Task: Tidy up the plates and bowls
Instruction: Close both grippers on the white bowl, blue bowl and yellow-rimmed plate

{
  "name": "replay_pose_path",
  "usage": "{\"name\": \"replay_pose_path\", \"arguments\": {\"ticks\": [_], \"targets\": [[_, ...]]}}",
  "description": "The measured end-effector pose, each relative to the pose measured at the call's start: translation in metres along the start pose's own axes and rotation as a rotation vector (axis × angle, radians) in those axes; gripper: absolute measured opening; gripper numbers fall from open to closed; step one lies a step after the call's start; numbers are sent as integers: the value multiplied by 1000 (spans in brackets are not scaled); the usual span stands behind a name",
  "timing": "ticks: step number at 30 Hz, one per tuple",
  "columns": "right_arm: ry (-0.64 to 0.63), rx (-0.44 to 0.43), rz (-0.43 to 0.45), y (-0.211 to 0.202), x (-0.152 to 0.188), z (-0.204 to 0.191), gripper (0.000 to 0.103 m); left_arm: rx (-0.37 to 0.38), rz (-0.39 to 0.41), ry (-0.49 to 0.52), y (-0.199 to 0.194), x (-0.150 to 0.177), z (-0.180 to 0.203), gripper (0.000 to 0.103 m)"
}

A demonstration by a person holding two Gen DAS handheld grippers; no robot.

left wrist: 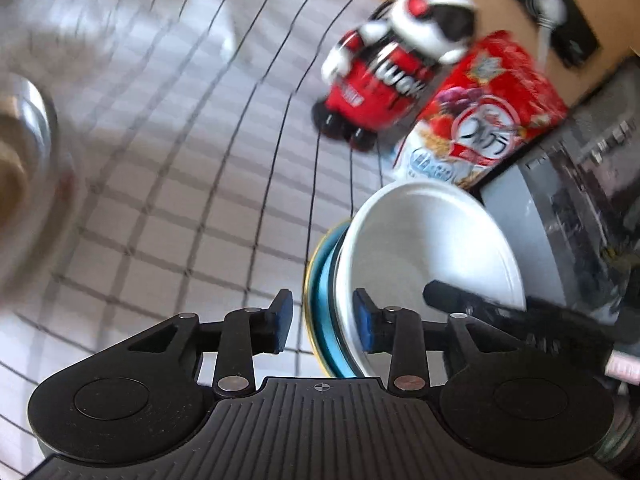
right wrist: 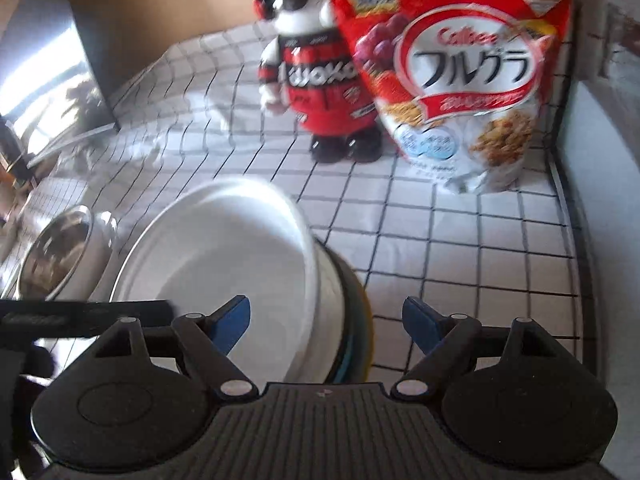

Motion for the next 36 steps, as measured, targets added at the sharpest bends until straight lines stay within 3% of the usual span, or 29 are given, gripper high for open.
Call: {"name": "replay_pose_path", "arguments": {"ticks": [2,4,10,14,20,24,31,36], "targets": [[-13,23,-47,8,-1,-1,85,-5,-12,-45,10,0,-10,48],[8,35,-98,17,-1,5,85,-28,-13,-38,16,-1,-11,48],[203,-66,-267,44,4,24,85,-27,-87,3,38,4,3,44],[218,-102,-258,47,6,28,85,-42,-96,8,46,5,8,51],[294,-267,-267,50,10,34,85,-54,-103,14,49,5,9,55],[289,-302,-268,51,9,31,82,-72,-109,32,51,4,13,57],[282,-312,-277,49,11,29,78,-74,-111,32,52,4,13,57],[265,-249,-277,47,11,27,68,-68,-113,35,52,5,13,57]]}}
Point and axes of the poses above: each gripper's, at about its wrist camera, not at the fingertips, and y roughly the way its jaws point, z to its right, x to its underside, the point moved 6 cm from there along y, roughly the way its jaws point, and after that the axes turned 7 degrees about x, right-handed, at the moved point
